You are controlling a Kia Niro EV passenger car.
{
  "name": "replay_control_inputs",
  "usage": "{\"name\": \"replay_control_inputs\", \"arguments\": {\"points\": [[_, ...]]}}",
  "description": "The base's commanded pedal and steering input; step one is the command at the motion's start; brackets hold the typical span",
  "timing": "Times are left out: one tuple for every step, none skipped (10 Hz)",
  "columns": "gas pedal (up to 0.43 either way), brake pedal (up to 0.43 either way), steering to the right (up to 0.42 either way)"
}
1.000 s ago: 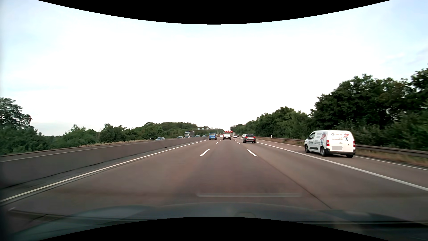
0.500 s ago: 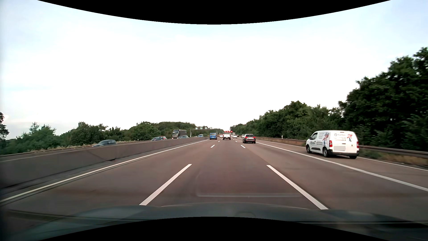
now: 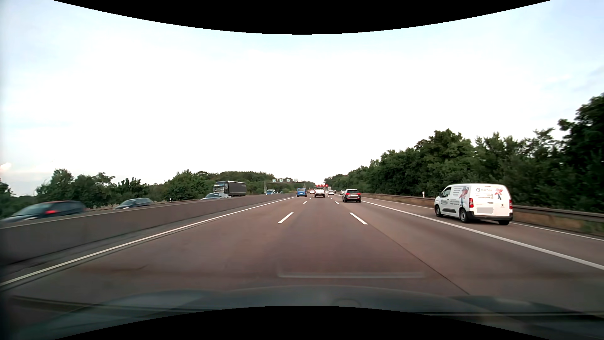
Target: Follow the waypoints while adhering to traffic rules and regulations
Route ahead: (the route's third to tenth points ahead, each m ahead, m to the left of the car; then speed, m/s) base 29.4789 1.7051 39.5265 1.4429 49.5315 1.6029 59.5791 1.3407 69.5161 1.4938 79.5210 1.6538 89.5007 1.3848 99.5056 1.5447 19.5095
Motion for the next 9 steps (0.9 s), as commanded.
{"name": "replay_control_inputs", "arguments": {"points": [[0.15, 0.0, -0.004], [0.15, 0.0, -0.003], [0.15, 0.0, -0.003], [0.15, 0.0, -0.004], [0.15, 0.0, -0.004], [0.15, 0.0, -0.004], [0.15, 0.0, -0.004], [0.15, 0.0, -0.004], [0.15, 0.0, -0.004]]}}
